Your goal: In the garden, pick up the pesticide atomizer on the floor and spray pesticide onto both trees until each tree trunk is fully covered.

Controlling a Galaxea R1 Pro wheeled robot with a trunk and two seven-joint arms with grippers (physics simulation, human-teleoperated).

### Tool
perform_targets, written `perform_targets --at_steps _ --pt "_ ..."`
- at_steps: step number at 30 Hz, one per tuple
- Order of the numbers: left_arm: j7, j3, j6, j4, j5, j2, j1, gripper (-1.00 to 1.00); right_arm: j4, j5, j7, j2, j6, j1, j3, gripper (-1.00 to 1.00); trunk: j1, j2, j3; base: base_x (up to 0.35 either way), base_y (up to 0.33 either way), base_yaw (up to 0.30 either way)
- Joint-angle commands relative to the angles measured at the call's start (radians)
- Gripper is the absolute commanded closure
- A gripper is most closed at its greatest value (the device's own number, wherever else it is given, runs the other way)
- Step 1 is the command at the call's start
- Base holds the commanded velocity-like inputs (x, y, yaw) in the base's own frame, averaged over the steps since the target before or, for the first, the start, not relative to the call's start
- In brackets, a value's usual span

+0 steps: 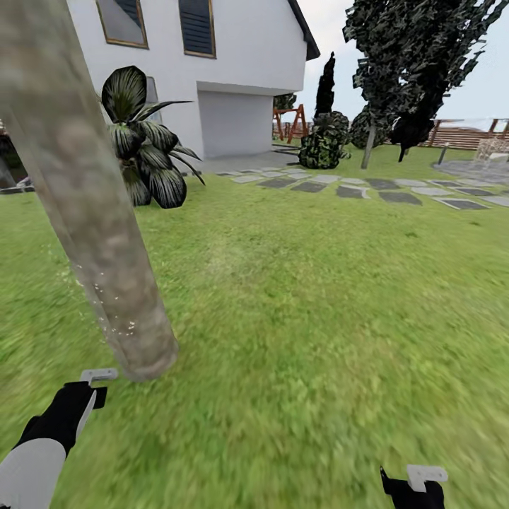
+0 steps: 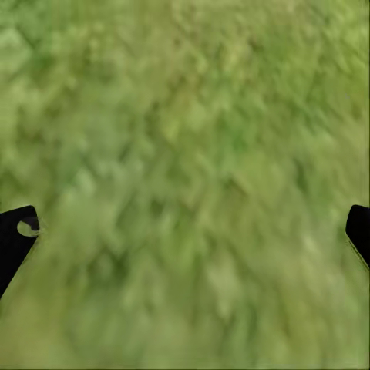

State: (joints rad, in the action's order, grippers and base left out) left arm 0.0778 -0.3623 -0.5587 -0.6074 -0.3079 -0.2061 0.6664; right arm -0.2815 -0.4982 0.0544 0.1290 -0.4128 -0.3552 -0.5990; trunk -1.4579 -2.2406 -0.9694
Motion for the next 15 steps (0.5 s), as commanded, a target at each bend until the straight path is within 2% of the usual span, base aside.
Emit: perform_targets --at_steps 1,9,15 --pt "0.001 -0.001 -0.004 -0.001 0.000 0.001 0.001 1.00 0.001 -0.005 0.006 0.000 -0.004 -0.001 -0.008 -1.00 0.000 0.000 -0.001 0.240 -0.188 0.277" --pt "0.001 -0.001 -0.004 -0.001 0.000 0.001 0.001 1.00 0.001 -0.005 0.006 0.000 -0.004 -0.001 -0.008 -1.00 0.000 0.000 -0.001 0.234 -0.191 0.277" --pt "0.001 -0.001 -0.004 -0.002 0.000 0.002 0.001 1.00 0.001 -0.005 0.006 0.000 -0.004 -0.001 -0.008 -1.00 0.000 0.000 -0.001 0.019 -0.268 0.260"
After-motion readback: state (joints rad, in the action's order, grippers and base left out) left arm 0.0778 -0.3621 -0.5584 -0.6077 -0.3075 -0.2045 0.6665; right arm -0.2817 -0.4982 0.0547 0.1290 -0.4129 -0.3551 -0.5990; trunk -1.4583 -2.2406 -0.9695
